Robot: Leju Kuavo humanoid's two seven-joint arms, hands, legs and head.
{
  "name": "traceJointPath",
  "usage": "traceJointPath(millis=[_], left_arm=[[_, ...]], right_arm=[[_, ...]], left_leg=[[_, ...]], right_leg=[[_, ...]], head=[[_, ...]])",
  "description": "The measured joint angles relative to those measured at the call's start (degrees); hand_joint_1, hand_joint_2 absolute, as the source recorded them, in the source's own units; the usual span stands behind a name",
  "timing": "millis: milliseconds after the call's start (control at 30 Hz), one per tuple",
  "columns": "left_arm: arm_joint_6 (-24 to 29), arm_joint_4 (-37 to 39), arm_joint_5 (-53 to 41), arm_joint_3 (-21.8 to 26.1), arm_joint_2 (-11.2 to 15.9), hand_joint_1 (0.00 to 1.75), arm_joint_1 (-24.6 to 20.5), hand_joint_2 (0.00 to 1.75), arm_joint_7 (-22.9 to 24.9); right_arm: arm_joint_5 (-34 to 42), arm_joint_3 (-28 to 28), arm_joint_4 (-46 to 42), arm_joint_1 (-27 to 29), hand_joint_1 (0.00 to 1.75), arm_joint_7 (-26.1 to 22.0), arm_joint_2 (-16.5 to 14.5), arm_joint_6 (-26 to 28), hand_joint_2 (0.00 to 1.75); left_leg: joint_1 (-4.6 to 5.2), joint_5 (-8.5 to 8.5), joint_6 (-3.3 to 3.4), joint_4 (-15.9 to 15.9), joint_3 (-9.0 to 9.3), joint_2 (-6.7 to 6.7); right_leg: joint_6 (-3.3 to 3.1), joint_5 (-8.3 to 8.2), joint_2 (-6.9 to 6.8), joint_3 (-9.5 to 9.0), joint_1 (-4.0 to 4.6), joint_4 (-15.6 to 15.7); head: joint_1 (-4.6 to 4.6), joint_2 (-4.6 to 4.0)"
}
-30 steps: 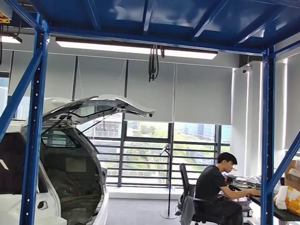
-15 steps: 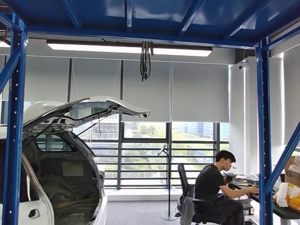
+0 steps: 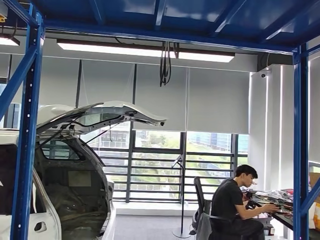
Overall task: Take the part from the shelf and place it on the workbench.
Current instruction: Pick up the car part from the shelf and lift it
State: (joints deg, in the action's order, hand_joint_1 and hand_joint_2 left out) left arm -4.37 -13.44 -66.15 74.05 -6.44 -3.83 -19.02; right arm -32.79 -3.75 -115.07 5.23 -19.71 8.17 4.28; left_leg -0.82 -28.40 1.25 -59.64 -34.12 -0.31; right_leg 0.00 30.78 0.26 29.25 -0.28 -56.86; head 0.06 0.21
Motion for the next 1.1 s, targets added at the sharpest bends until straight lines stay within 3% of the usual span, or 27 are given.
traceJointPath(millis=[167, 300, 367, 833, 1100], left_arm=[[0.01, 0.0, 0.01, 0.31, -0.08, 0.0, -0.08, 0.0, -0.03], [0.02, 0.0, 0.01, 0.71, -0.08, 0.0, -0.09, 0.0, -0.17], [0.02, 0.0, 0.01, 0.78, -0.08, 0.0, -0.1, 0.0, -0.25], [0.09, 0.0, 0.04, 1.25, -0.27, 0.0, -0.08, 0.0, -0.26], [0.02, 0.0, -1.34, 1.25, -0.36, 0.0, -0.28, 0.0, -0.29]], right_arm=[[-9.28, 2.0, -0.1, 2.48, 0.0, 3.93, 0.0, 2.45, 1.75], [-15.33, 2.91, 0.07, 4.56, 0.0, 7.28, -0.01, 3.72, 1.75], [-18.47, 3.16, 0.32, 5.41, 0.0, 9.22, -0.02, 4.26, 1.75], [-38.42, 5.41, 2.25, 8.75, 0.0, 20.83, -1.59, 5.93, 1.75], [-44.19, 7.2, 5.52, 5.08, 0.0, 24.36, -2.98, 4.98, 1.75]], left_leg=[[0.19, -0.23, 0.36, -0.02, 0.01, 0.01], [0.32, -0.3, 0.44, -0.06, 0.02, 0.02], [0.32, -0.31, 0.44, -0.06, 0.05, 0.02], [-0.09, -0.24, 0.31, 0.16, 0.23, 0.03], [-0.08, -0.23, 0.3, 0.17, 0.23, 0.04]], right_leg=[[0.23, -0.04, 0.0, -0.09, -0.03, 0.29], [1.61, 0.09, 0.0, -0.08, -0.2, 0.34], [1.97, 0.13, 0.0, -0.08, -0.23, 0.34], [1.92, 0.23, 0.01, -0.09, 0.14, 0.22], [1.88, 0.25, 0.02, -0.12, 0.14, 0.21]], head=[[0.01, -0.02], [0.01, -0.02], [0.01, -0.02], [0.01, -0.02], [0.01, -0.02]])
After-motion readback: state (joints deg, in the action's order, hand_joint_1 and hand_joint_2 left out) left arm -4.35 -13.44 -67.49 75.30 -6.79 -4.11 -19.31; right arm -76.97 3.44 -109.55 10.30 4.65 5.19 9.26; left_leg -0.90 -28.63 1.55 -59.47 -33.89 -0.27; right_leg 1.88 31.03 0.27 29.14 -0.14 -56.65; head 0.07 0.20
